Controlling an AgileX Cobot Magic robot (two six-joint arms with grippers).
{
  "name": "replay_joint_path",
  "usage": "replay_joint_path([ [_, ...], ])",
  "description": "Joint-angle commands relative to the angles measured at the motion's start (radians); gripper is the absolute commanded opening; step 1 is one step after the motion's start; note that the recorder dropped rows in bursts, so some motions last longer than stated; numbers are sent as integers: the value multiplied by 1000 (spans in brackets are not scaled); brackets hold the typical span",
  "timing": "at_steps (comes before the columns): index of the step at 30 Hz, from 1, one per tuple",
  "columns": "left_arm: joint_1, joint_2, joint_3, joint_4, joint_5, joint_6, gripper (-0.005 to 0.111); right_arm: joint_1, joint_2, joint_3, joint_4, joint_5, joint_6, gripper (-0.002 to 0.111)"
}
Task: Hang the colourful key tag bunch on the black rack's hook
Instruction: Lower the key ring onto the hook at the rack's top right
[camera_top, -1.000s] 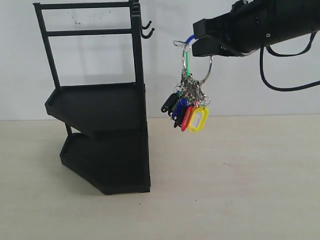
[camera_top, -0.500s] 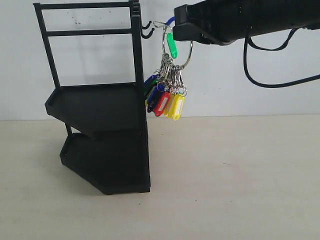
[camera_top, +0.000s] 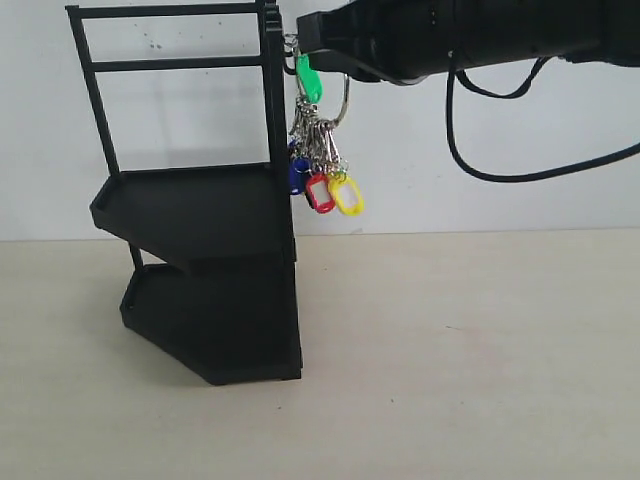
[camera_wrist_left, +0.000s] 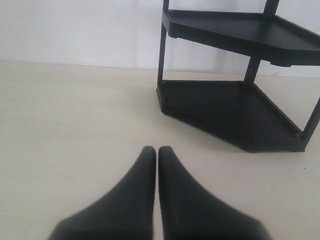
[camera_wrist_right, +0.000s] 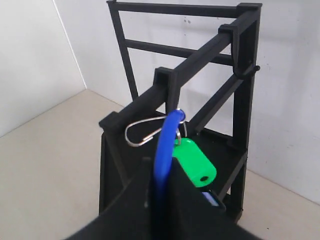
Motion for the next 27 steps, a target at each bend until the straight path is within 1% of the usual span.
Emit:
replay_joint_path([
  [1, 2, -2, 3, 5, -7, 3, 4, 4, -13, -5, 11, -57, -11, 0],
  [12, 2, -2, 3, 5, -7, 3, 4, 4, -13, -5, 11, -117, -6, 0],
  [27, 2, -2, 3, 5, -7, 3, 4, 20, -3, 2, -13, -32, 21, 0],
])
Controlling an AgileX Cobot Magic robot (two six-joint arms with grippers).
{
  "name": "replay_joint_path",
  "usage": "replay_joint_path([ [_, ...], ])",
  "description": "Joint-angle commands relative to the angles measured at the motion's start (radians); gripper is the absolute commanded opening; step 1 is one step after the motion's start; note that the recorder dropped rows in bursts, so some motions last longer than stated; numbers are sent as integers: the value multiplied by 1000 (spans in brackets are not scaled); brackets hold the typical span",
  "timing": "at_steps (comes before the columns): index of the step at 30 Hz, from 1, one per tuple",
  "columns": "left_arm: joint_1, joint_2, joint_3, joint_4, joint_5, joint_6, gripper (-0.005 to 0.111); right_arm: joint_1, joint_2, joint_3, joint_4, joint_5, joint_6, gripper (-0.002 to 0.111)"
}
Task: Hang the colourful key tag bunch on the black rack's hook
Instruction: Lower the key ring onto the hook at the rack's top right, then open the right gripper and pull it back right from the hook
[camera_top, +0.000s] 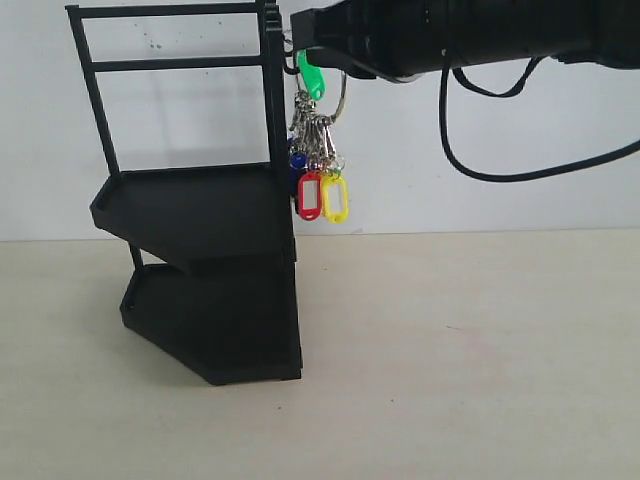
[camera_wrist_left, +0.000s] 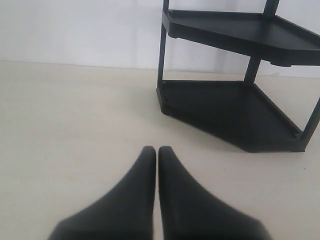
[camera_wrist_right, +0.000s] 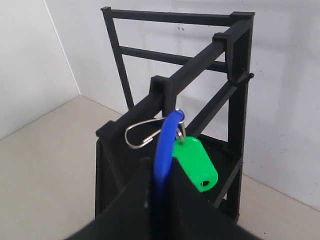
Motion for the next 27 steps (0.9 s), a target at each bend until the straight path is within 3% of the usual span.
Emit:
replay_joint_path([
  [1, 2, -2, 3, 5, -7, 3, 4, 1, -3, 8, -10, 10, 13, 0],
  [12, 2, -2, 3, 5, -7, 3, 4, 1, 9, 30, -22, 37, 13, 3],
  [14, 2, -2, 3, 5, -7, 3, 4, 1, 9, 30, -22, 37, 8, 19],
  [16, 2, -2, 3, 5, -7, 3, 4, 1, 9, 30, -24, 37, 8, 52],
  [17, 2, -2, 3, 5, -7, 3, 4, 1, 9, 30, -27, 35, 8, 80],
  [18, 2, -2, 3, 5, -7, 3, 4, 1, 9, 30, -27, 29, 20, 90],
  [19, 2, -2, 3, 5, -7, 3, 4, 1, 9, 30, -28, 18, 35, 92],
  [27, 2, -2, 3, 5, -7, 3, 4, 1, 6, 30, -74, -34, 67, 41],
])
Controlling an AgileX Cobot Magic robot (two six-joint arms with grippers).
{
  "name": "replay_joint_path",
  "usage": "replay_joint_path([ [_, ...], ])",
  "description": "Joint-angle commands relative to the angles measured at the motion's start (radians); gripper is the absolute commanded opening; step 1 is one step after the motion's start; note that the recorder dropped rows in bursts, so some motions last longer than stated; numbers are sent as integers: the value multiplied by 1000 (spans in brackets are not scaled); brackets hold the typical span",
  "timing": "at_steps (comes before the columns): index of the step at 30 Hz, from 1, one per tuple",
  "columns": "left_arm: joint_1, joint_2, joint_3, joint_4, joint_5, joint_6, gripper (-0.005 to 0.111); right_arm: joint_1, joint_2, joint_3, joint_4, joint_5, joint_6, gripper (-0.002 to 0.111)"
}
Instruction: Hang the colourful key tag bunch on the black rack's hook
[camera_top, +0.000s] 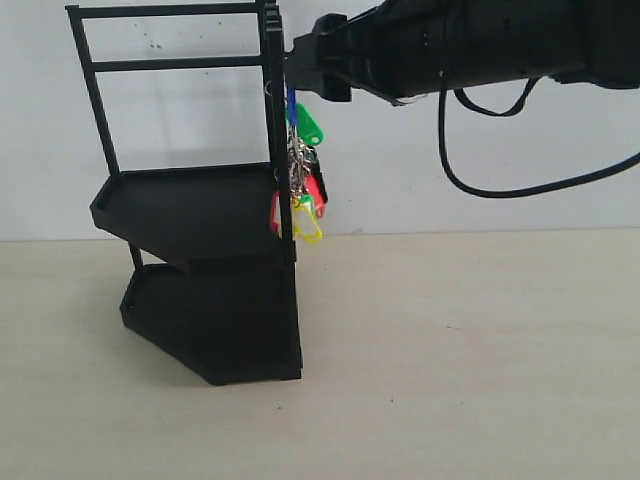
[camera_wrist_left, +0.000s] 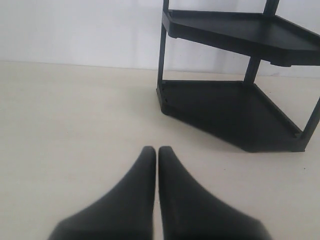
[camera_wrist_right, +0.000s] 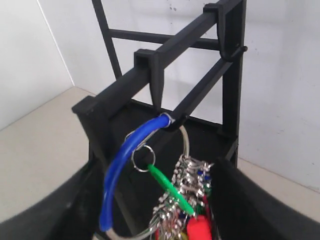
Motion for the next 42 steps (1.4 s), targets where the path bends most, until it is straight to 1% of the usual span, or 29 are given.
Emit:
replay_joint_path([
  [1, 2, -2, 3, 5, -7, 3, 4, 1, -5, 1, -45, -17, 9, 36],
  [3, 2, -2, 3, 5, -7, 3, 4, 1, -5, 1, -72, -17, 13, 27],
  [8, 2, -2, 3, 5, -7, 3, 4, -13, -10, 1, -101, -29, 55, 9],
  [9, 2, -2, 3, 5, -7, 3, 4, -33, -14, 1, -101, -27, 82, 0],
  [12, 2, -2, 3, 5, -7, 3, 4, -87, -27, 1, -103, 28, 116, 0],
  [14, 2, -2, 3, 5, -7, 3, 4, -123, -33, 1, -131, 130, 119, 0],
  [17, 2, -2, 3, 5, -7, 3, 4, -129, -35, 1, -187, 181, 149, 0],
  [19, 2, -2, 3, 5, -7, 3, 4, -129, -35, 1, -262, 209, 193, 0],
  [20, 2, -2, 3, 5, -7, 3, 4, -129, -35, 1, -353, 224, 264, 0],
  [21, 2, -2, 3, 5, -7, 3, 4, -129, -35, 1, -389, 236, 295, 0],
  [23, 2, -2, 3, 5, -7, 3, 4, -129, -35, 3, -524, 278, 441, 0],
  [27, 2, -2, 3, 5, -7, 3, 4, -129, -63, 84, -512, 253, 453, 0],
  [29, 2, -2, 3, 5, -7, 3, 4, -129, -83, 143, -483, 232, 487, 0],
  [30, 2, -2, 3, 5, -7, 3, 4, -129, -99, 188, -438, 229, 511, 0],
  [33, 2, -2, 3, 5, -7, 3, 4, -129, -121, 239, -410, 269, 511, 0],
  [35, 2, -2, 3, 5, -7, 3, 4, -129, -138, 258, -410, 338, 513, 0],
  [40, 2, -2, 3, 5, -7, 3, 4, -129, -143, 261, -402, 640, 539, 0],
  [42, 2, -2, 3, 5, -7, 3, 4, -129, -143, 261, -402, 709, 539, 0],
])
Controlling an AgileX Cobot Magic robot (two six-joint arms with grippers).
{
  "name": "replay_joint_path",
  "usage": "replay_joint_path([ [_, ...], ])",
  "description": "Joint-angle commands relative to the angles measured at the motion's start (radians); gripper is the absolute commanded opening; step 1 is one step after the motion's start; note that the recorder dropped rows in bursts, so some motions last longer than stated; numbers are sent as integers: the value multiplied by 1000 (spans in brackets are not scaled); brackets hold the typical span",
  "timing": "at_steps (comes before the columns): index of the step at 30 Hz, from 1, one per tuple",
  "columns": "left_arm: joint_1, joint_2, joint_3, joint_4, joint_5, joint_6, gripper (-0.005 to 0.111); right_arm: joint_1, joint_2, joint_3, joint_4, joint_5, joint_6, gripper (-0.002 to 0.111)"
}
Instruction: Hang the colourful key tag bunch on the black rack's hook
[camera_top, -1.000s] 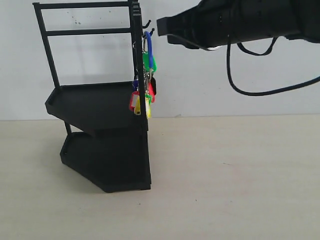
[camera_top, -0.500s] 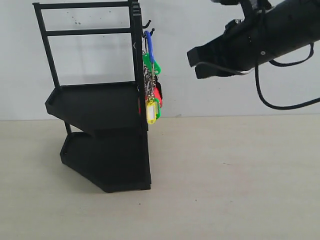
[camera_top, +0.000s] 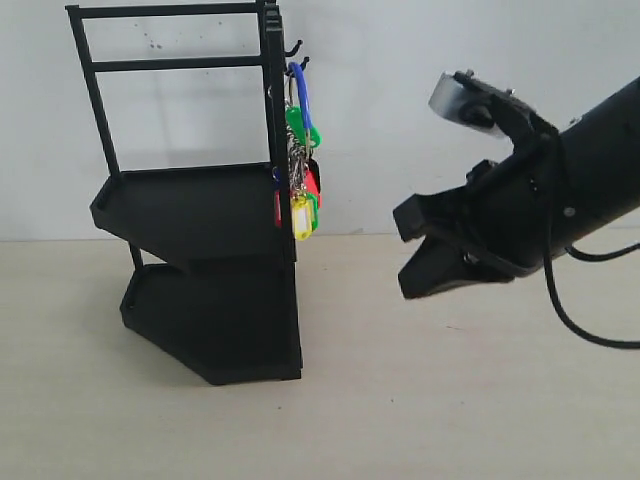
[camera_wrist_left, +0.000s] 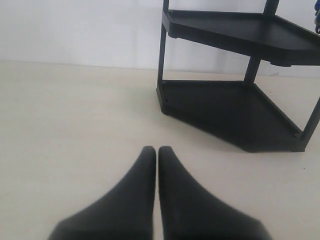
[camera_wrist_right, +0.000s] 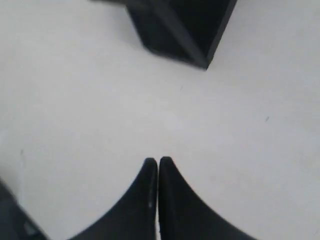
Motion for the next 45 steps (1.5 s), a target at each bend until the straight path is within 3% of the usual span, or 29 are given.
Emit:
replay_joint_path([
  [1, 2, -2, 3, 5, -7, 3, 4, -3, -11, 3, 6, 189, 4, 0],
  [18, 2, -2, 3, 5, -7, 3, 4, -3, -28, 3, -10, 110, 2, 0],
  [23, 2, -2, 3, 5, -7, 3, 4, -3, -131, 34, -11, -60, -14, 0],
  [29, 2, -2, 3, 5, -7, 3, 4, -3, -411, 305, 70, -468, -14, 0],
  [38, 2, -2, 3, 5, -7, 3, 4, -3, -933, 777, 67, -864, -36, 0],
  [45, 2, -2, 3, 5, -7, 3, 4, -50, -1295, 987, 67, -990, -36, 0],
])
